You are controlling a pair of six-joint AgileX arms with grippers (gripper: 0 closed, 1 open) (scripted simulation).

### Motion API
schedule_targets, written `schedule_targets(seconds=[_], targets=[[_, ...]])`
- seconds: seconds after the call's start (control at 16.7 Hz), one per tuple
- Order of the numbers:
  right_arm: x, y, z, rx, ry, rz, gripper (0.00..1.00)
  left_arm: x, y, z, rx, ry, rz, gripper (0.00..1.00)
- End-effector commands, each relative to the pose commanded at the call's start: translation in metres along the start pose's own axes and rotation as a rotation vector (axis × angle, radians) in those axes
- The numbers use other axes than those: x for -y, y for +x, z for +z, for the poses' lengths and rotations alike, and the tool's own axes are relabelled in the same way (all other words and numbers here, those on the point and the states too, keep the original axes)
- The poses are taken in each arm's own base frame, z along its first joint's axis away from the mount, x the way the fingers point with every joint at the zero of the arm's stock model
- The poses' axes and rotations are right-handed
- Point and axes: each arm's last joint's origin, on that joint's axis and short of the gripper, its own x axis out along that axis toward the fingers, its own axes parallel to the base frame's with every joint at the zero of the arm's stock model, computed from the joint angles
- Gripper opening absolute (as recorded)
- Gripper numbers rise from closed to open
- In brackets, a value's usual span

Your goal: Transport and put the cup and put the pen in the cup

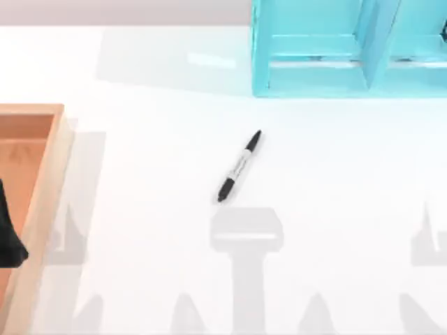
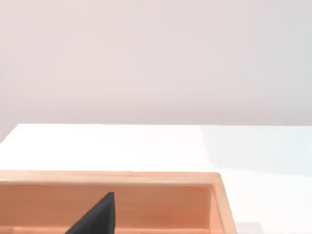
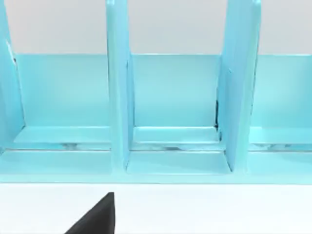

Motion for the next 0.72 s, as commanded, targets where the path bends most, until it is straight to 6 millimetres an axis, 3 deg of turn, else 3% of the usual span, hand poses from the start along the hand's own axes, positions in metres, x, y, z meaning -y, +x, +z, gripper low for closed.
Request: schedule_targets(seconds=[0.3, 0.54, 0.72], targets=[[0.0, 0.0, 0.0, 0.0, 0.0, 0.0, 1.0, -0.001, 0.0, 0.01, -0.063, 0.013, 0.013, 1.0], [0.0, 0.0, 0.0, 0.0, 0.0, 0.0, 1.0, -0.006, 0.009, 0.046, -0.279, 0.046, 0.044, 1.0], [0.0, 0.0, 0.0, 0.0, 0.0, 0.0, 1.0, -0.012, 0.031, 0.078, -0.515, 0.066, 0.06, 1.0]])
